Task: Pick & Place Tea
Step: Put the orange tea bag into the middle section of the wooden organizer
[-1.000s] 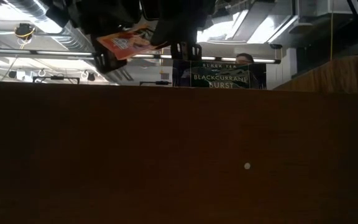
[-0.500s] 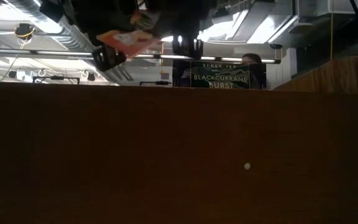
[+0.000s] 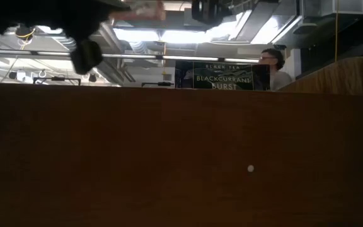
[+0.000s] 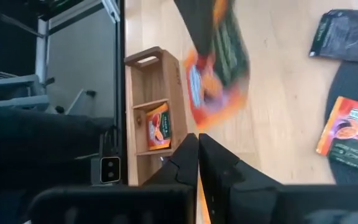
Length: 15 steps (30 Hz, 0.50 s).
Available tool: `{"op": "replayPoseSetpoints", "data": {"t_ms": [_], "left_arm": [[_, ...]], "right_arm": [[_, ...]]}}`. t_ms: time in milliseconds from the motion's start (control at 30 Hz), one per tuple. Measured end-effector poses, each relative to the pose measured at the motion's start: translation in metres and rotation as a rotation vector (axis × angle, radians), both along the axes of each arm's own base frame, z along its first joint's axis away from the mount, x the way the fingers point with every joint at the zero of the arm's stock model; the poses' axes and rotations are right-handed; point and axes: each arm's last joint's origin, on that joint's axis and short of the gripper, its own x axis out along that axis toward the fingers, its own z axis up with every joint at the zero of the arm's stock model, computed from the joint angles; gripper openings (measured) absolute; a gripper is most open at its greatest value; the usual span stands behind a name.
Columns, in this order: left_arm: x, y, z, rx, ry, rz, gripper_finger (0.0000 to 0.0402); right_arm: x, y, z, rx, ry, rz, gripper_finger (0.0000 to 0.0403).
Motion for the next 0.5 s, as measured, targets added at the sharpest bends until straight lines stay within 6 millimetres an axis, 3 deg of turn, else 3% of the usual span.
{"op": "replayPoseSetpoints", "data": {"t_ms": [133,233,500], "left_arm": [[-0.019,-0.024,-0.001,-0.011,-0.044,0.065,0.0002],[-0.019,-0.042,0.003,-0.002,-0.038,0.069,0.0002],[0.006,-0.072,-0.006,0.053,0.028,0.034,0.0002]], "right_arm": [[-0.009,0.005,0.009,-0.063,-0.018,-0.040,0.0033],[-0.013,0.008,0.013,-0.093,-0.025,-0.094,0.0047],[-0.017,0.021,0.012,-0.118,-0.018,-0.172,0.0071]]}}
